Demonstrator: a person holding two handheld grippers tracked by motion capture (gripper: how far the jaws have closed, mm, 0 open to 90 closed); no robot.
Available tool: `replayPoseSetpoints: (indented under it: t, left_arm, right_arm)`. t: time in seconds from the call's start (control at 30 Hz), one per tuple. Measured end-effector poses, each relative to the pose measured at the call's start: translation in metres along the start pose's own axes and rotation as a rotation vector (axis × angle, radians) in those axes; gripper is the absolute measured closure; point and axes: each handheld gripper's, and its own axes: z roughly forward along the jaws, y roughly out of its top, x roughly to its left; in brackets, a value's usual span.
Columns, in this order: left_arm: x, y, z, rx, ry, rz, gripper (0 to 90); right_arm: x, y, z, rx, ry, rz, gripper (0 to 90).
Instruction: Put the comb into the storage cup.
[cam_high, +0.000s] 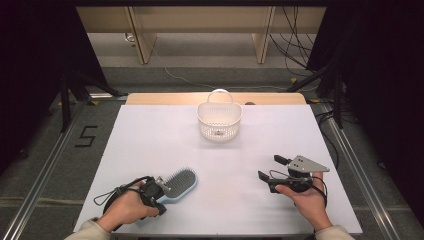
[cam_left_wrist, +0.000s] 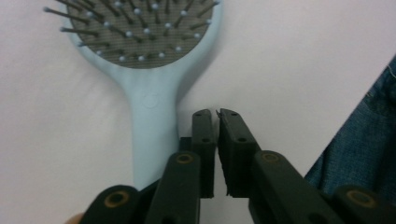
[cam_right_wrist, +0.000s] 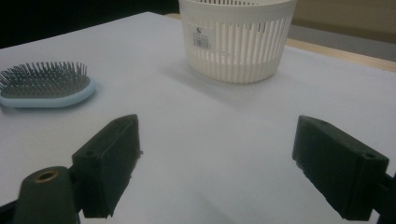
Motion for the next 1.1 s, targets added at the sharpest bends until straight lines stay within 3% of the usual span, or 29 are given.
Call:
replayPoseSetpoints:
  t: [0.1, 0.13, 0.23, 0.33, 0.37, 0.4, 0.47, 0.5, 0.53, 0.63, 0.77, 0.93, 1.1]
  left_arm:
    - [-0.002, -0.003, 0.0, -0.018, -0.013, 0.02, 75.3]
    - [-0.003, -0.004, 0.0, -0.033, -0.02, 0.019, 68.5]
    - [-0.005, -0.009, -0.002, -0.093, -0.058, 0.01, 63.0]
    - [-0.006, -0.012, -0.008, -0.163, -0.045, 0.027, 53.7]
    - [-0.006, -0.013, -0.01, -0.183, -0.046, 0.043, 45.8]
    - [-0.006, -0.013, -0.011, -0.214, -0.04, 0.06, 45.8]
    - [-0.006, -0.014, -0.014, -0.251, -0.022, 0.055, 29.2]
    - [-0.005, -0.014, -0.014, -0.272, -0.015, 0.051, 29.2]
    - [-0.004, -0.015, -0.015, -0.287, 0.004, 0.059, 16.3]
    - [0.001, -0.015, -0.015, -0.315, 0.054, 0.043, 14.0]
    - [0.008, -0.016, -0.015, -0.34, 0.094, 0.025, 2.6]
    - [0.017, -0.017, -0.018, -0.427, 0.126, -0.024, 0.8]
    - [0.021, -0.016, -0.021, -0.496, 0.138, -0.004, 0.8]
  right_arm:
    - [0.0, 0.0, 0.0, -0.001, 0.003, 0.001, 16.1]
    - [0.0, 0.0, 0.0, -0.003, 0.01, 0.002, 16.1]
    - [0.0, 0.0, 0.0, -0.005, 0.008, -0.001, 16.1]
    - [0.001, 0.0, -0.001, -0.004, 0.009, -0.001, 16.1]
    - [0.001, 0.0, -0.001, -0.005, 0.01, -0.002, 16.1]
    - [0.001, 0.0, -0.001, -0.005, 0.01, -0.002, 16.1]
    - [0.001, 0.001, -0.001, -0.005, 0.014, 0.001, 16.1]
    - [0.001, 0.001, -0.001, -0.005, 0.014, 0.001, 16.1]
    - [0.001, 0.001, -0.002, -0.005, 0.014, -0.002, 16.0]
    - [0.002, 0.001, -0.002, -0.01, 0.015, -0.002, 16.0]
    - [0.002, 0.002, -0.004, -0.02, 0.023, -0.006, 15.9]
    - [0.005, 0.001, -0.008, -0.029, 0.03, -0.008, 15.8]
    - [0.008, 0.0, -0.012, -0.031, 0.032, -0.024, 15.8]
